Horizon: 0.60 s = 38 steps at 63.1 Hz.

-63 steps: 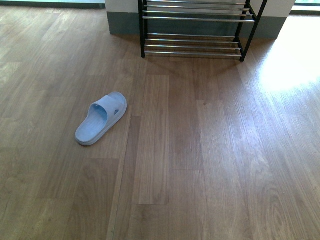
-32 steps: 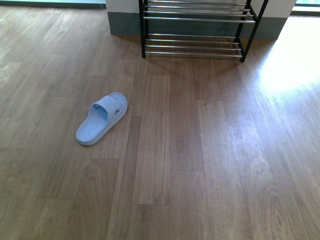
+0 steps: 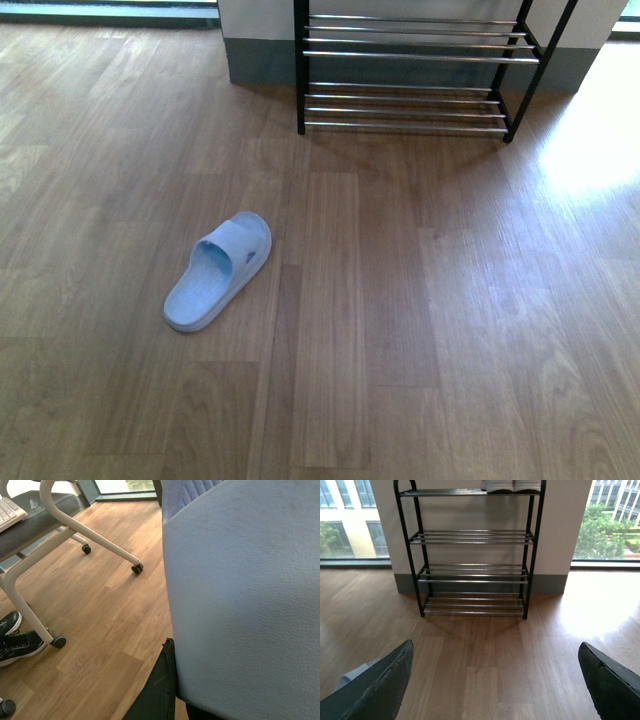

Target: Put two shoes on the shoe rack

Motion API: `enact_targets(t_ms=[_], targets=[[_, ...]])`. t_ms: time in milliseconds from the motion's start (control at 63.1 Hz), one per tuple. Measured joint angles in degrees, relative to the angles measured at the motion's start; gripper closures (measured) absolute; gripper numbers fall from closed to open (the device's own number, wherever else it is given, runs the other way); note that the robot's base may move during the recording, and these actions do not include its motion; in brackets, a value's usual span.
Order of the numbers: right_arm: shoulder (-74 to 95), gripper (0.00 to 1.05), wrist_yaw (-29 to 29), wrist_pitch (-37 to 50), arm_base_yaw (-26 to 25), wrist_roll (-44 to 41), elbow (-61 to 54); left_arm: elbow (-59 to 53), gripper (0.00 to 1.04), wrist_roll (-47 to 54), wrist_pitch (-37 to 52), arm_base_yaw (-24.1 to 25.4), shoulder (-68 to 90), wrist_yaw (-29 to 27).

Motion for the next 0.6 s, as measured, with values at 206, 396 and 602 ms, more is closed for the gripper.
enact_targets(t_ms=[206,396,602], targets=[[-0.02,0.09,0.00,0.00,0.00,0.00,0.00,0.00,1.03,0.00,0.00,0.00,0.00,0.00],[0.00,0.09,-0.04,0.00,0.00,0.00,0.00,-0.04,1.03,0.02,0.00,-0.02,0.00,0.09],[0.11,0.09,-0.22,0.00,0.02,0.00,0.00,-0.07,1.03,0.00,0.00,0.04,0.02,-0.22]])
